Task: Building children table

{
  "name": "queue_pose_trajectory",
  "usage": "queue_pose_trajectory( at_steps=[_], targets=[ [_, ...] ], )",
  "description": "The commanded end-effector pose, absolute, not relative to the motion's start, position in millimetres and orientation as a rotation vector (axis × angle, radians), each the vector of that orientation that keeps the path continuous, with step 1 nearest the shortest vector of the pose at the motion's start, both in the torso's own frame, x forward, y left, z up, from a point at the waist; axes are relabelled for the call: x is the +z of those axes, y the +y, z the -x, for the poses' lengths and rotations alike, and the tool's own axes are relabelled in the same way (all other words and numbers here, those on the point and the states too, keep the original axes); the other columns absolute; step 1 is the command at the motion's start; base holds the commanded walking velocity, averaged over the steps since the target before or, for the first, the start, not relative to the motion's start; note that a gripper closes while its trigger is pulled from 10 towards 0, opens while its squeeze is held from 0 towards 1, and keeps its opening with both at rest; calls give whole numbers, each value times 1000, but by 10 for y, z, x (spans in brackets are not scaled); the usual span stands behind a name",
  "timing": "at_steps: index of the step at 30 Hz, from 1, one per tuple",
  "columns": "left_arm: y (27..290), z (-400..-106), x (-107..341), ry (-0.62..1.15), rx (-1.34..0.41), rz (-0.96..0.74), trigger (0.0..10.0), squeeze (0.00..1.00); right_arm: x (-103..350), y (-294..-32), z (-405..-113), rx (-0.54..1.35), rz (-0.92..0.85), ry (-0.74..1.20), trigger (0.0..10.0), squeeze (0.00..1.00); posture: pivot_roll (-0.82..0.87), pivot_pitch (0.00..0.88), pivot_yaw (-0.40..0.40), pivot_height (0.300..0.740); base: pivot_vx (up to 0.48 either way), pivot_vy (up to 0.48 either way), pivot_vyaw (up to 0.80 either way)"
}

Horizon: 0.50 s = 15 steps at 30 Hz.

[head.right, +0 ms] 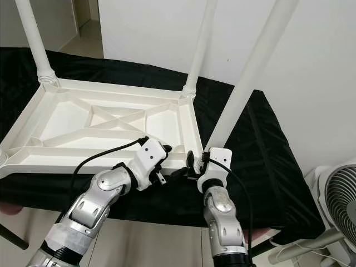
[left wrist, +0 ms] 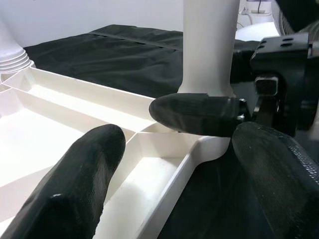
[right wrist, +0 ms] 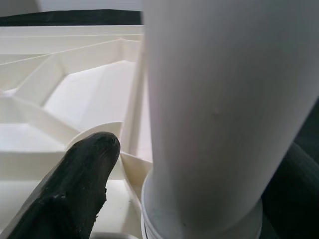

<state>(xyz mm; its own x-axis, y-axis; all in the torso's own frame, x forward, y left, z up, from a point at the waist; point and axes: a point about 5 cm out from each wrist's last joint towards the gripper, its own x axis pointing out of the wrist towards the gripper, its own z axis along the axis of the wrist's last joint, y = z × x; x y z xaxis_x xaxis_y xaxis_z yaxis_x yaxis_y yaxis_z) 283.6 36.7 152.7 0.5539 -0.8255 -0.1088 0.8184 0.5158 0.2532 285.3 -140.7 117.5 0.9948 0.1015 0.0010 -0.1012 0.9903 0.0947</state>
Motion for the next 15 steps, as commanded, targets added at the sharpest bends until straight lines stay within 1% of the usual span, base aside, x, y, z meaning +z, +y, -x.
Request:
queue_pose_trajectory(
  at_steps=[1, 3, 5, 6, 10, 12, 13, 15],
  targets=[
    [338, -2824, 1505, -30, -979, -304, 10000, 0, 1156, -1442, -2859, 158, -92, 0, 10000, 0, -27, 0, -140, 740, 0, 0, 0],
    [338, -2822, 1504, -30, -980, -306, 10000, 0, 1156, -1471, -2861, 181, -85, -3, 10000, 0, -27, 0, -140, 740, 0, 0, 0],
    [343, -2819, 1510, -32, -987, -308, 10000, 0, 1165, -1634, -2897, 263, -39, -21, 10000, 0, -24, 0, -135, 740, 0, 0, 0],
    [343, -2819, 1510, -32, -987, -308, 10000, 0, 1165, -1634, -2897, 263, -39, -21, 10000, 0, -24, 0, -135, 740, 0, 0, 0],
    [348, -2811, 1509, -32, -994, -311, 10000, 0, 1162, -1778, -2958, 328, 20, -26, 10000, 0, -24, 0, -130, 740, 0, 0, 0],
    [354, -2783, 1501, -20, -1030, -289, 10000, 0, 1168, -1817, -2995, 395, 55, -25, 10000, 0, -23, 0, -124, 740, 0, 0, 0],
    [354, -2783, 1501, -20, -1030, -289, 10000, 0, 1168, -1817, -2995, 395, 55, -25, 10000, 0, -23, 0, -124, 740, 0, 0, 0],
    [359, -2758, 1509, -24, -1055, -288, 10000, 0, 1177, -1804, -3005, 454, 51, -28, 10000, 0, -23, 0, -123, 740, 0, 0, 0]
  ],
)
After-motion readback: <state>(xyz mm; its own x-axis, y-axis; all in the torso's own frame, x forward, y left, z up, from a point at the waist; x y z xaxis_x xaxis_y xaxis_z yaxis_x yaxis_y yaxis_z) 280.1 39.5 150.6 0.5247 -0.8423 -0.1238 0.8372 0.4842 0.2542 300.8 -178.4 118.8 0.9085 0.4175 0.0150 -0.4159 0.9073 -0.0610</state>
